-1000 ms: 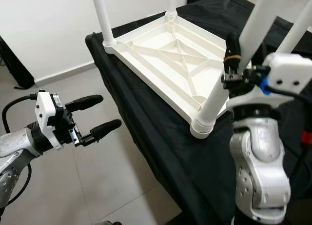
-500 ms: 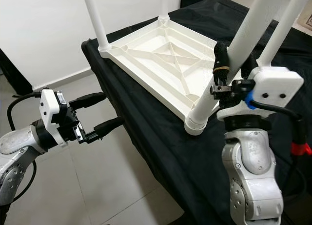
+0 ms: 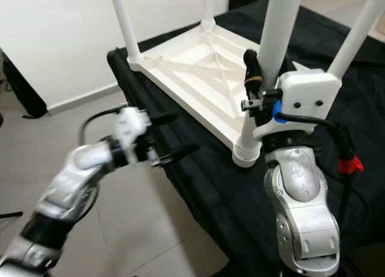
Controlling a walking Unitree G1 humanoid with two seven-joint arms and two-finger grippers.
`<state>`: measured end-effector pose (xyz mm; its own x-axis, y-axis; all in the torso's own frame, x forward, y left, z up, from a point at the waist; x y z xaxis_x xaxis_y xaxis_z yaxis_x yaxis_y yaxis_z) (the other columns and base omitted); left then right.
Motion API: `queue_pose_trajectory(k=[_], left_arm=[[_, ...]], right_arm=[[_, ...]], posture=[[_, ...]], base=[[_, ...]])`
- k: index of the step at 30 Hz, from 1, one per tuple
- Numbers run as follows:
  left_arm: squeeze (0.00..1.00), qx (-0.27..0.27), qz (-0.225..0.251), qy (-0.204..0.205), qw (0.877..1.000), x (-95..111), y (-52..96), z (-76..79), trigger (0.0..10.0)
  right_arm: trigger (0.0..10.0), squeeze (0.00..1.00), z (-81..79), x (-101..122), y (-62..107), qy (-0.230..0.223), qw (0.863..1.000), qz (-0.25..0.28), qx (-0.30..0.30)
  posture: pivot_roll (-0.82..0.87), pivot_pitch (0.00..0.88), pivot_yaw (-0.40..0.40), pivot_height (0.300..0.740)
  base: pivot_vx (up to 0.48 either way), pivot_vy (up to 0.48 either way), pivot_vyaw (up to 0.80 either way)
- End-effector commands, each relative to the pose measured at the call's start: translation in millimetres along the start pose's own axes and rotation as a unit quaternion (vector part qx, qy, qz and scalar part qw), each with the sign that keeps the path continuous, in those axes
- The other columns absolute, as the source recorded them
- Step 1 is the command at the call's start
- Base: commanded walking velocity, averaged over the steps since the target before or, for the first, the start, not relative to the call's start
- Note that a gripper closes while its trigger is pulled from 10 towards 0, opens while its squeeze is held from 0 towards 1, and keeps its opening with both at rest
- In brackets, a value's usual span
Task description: Building children table
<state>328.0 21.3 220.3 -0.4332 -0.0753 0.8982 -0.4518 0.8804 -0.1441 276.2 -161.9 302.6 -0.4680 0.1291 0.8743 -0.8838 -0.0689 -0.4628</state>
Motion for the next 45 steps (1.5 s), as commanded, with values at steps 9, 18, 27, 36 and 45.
queue_pose_trajectory(k=[9,18,27,36,45], left_arm=[[0.00,-0.056,0.058,0.038,0.996,14,-43.9,13.3,10.0],[0.00,-0.061,0.072,0.016,0.995,18,-63.9,5.5,10.0],[0.00,-0.039,0.086,0.022,0.995,26,-81.3,-5.3,10.0],[0.00,-0.102,0.116,0.064,0.986,39,-97.4,14.3,10.0],[0.00,-0.054,0.098,0.041,0.993,41,-106.7,-6.4,0.0]], right_arm=[[10.0,0.00,1.4,-70,8.5,-0.006,0.984,-0.175,-0.009],[10.0,0.00,1.7,-71,7.9,-0.010,0.983,-0.181,-0.013],[10.0,0.00,1.4,-68,6.6,-0.014,0.984,-0.178,-0.015],[10.0,0.00,0.6,-66,6.2,-0.016,0.984,-0.177,-0.016],[10.0,0.00,0.9,-64,3.6,-0.019,0.984,-0.176,-0.020]], posture=[[-0.09,0.200,0.056,0.740],[-0.09,0.202,0.062,0.740],[-0.11,0.204,0.067,0.740],[-0.13,0.212,0.074,0.740],[-0.13,0.216,0.078,0.740]], base=[[0.000,0.000,0.00],[0.000,0.000,0.00],[0.000,0.000,0.00],[0.000,0.000,0.00],[0.000,0.000,0.00]])
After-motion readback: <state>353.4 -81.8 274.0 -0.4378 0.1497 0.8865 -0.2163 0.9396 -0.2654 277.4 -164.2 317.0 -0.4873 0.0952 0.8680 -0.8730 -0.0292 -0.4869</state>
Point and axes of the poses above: a point about 5 cm out from each wrist's last joint towards the gripper, its own y axis pointing back from the gripper into the wrist, its own x axis along the axis of the wrist's last joint, z = x × y, the point moved 4 cm from there along -y, pointing out of the wrist towards the gripper, and after that the axes turned 1 degree about -y, right-handed, at the moved point
